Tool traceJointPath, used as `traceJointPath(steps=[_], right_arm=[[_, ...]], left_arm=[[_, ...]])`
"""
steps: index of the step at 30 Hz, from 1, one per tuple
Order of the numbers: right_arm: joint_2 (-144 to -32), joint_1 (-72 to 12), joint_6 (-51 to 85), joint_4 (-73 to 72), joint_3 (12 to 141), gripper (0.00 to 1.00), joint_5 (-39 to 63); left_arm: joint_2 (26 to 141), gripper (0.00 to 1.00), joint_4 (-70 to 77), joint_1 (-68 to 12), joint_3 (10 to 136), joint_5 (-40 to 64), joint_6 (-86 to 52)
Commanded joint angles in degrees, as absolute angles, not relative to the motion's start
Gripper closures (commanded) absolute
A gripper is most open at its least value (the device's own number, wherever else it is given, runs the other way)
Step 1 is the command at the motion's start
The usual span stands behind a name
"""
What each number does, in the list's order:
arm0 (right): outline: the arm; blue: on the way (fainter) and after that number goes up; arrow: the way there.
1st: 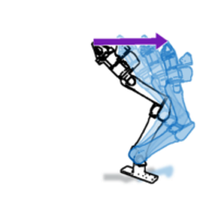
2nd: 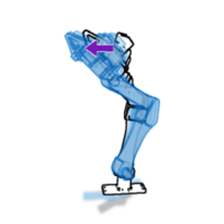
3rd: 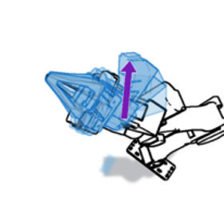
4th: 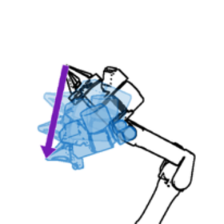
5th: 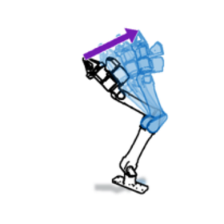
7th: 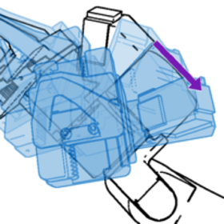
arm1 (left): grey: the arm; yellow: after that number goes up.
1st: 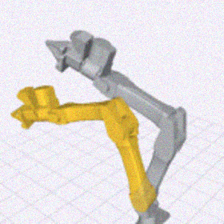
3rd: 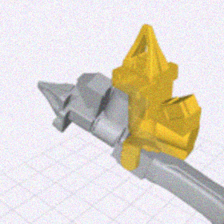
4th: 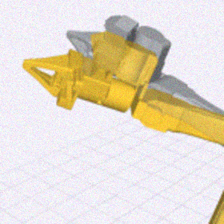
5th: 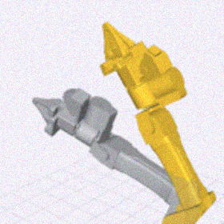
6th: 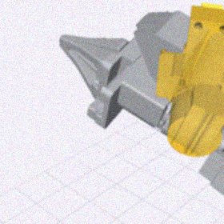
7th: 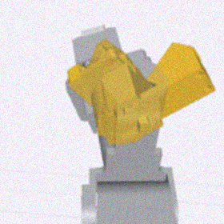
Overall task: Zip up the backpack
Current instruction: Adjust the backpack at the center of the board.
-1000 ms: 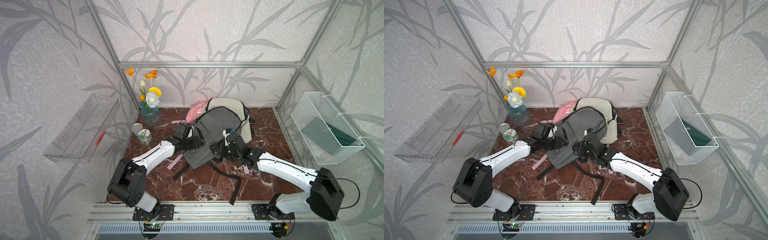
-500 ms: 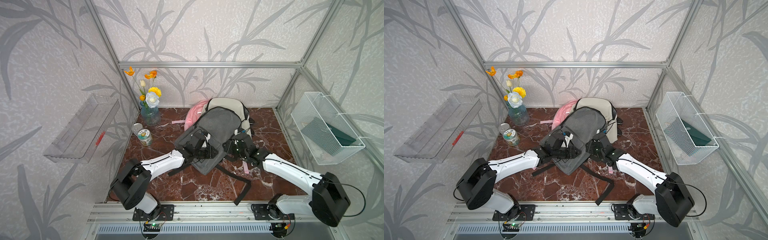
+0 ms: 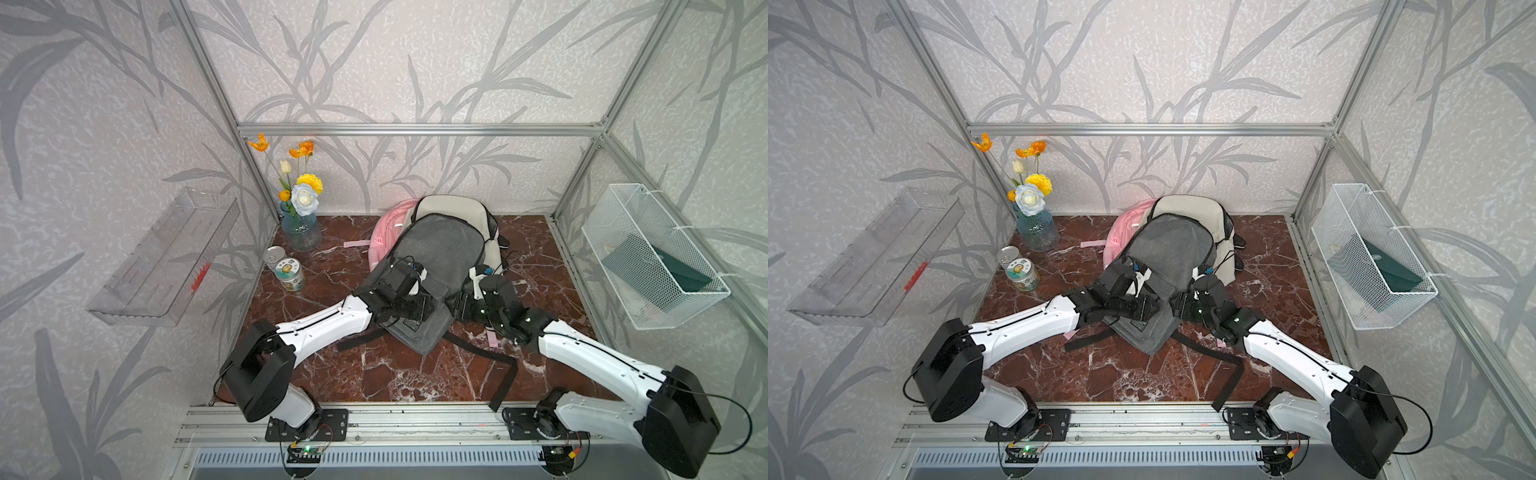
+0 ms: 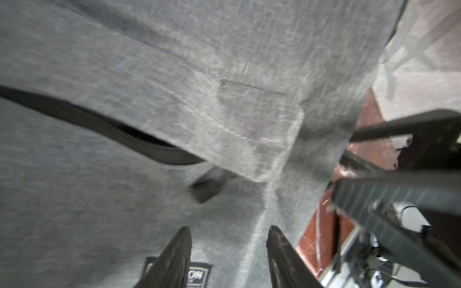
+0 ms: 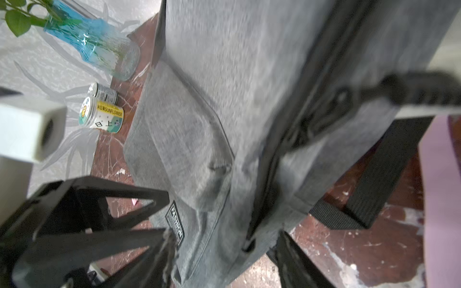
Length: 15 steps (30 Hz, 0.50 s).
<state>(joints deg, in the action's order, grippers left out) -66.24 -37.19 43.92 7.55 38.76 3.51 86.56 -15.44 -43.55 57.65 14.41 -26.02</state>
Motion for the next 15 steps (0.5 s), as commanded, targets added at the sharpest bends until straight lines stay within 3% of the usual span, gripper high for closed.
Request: traceJointPath(steps=[1,9,15], right_arm=[[-64.8,-37.2,46.3,3.9,36.0,0.35,2.9],[-67.3,-38.9,46.1,-0.4,36.2,0.34,5.5],[-69.1,-38.9,46.6,-1.8,36.2,0.36,5.6]], left_arm=[[86.0,0.49,-18.6,-43.5,58.8,15.4,-21.0],[89.4,0.49,-18.0,-43.5,60.9,10.9,-20.0],[94.8,0.60,-18.0,-43.5,65.4,9.1,-18.6]])
